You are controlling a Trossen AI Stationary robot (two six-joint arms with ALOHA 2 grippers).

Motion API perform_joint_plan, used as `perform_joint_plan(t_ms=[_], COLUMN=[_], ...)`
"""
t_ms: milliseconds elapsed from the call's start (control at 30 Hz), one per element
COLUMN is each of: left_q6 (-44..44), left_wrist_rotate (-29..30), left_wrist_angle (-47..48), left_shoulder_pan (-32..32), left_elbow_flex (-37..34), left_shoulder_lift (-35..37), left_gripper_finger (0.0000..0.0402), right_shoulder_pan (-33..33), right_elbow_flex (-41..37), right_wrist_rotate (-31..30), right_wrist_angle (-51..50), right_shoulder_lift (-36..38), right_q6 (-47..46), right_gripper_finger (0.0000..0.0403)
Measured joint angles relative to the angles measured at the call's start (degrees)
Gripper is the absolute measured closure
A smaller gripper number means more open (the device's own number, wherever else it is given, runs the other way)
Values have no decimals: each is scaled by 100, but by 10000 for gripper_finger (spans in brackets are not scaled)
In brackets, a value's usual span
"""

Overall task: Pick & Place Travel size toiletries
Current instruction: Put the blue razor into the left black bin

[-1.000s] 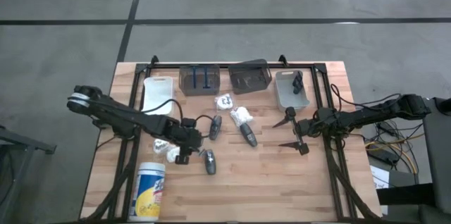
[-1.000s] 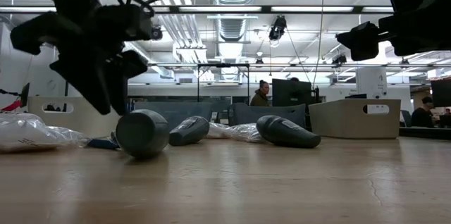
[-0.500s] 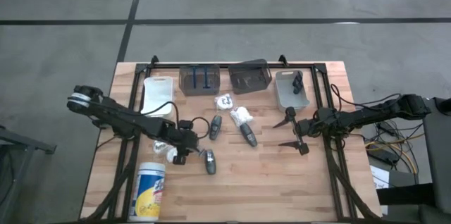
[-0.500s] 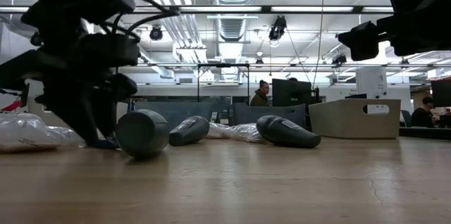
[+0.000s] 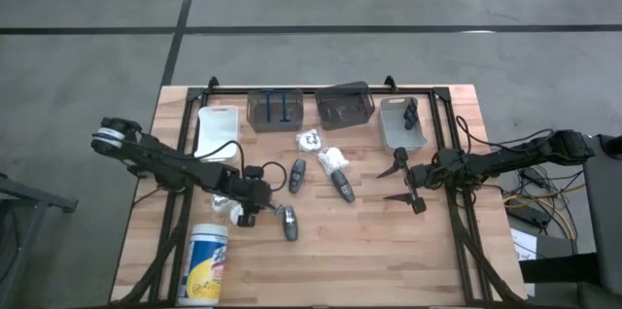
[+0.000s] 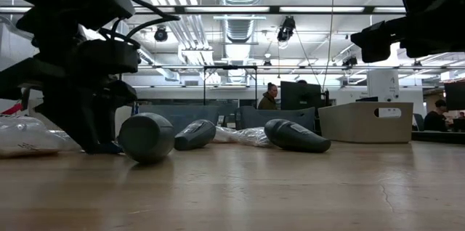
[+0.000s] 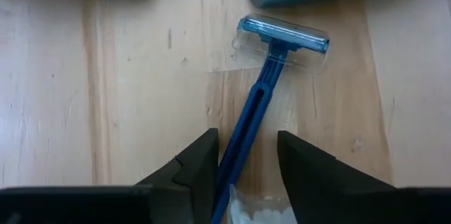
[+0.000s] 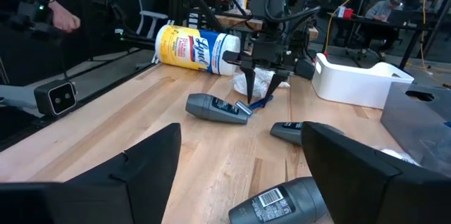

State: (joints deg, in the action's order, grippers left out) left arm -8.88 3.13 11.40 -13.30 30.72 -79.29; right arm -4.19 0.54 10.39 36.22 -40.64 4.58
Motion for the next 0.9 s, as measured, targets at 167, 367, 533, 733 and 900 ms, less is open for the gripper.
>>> perform_joint_plan(t_ms=[167,367,533,733,900], left_q6=[-311,-885,-1524,-1713,-1715], left_wrist_rotate=[102,145,112,-89,-259], left_wrist_angle=[-1,0,-126,-1027,-2067], left_shoulder_pan=[1,7,4,4,33], left_elbow_flex=[0,0,-6,-20,-17], left_shoulder_lift=[0,-2,-7,42,56], left_gripper_finger=[301,359,381,369,375], right_shoulder_pan=[0,-1,0,0,0], right_elbow_flex=[0,0,0,0,0], right_wrist_rotate=[0,-2,-2,-1,-2], right_wrist_angle=[-2,1,1,-2,1], right_shoulder_lift=[-1,0,0,0,0], right_q6=[5,7,1,-2,7], right_gripper_finger=[130,144,157,169,177])
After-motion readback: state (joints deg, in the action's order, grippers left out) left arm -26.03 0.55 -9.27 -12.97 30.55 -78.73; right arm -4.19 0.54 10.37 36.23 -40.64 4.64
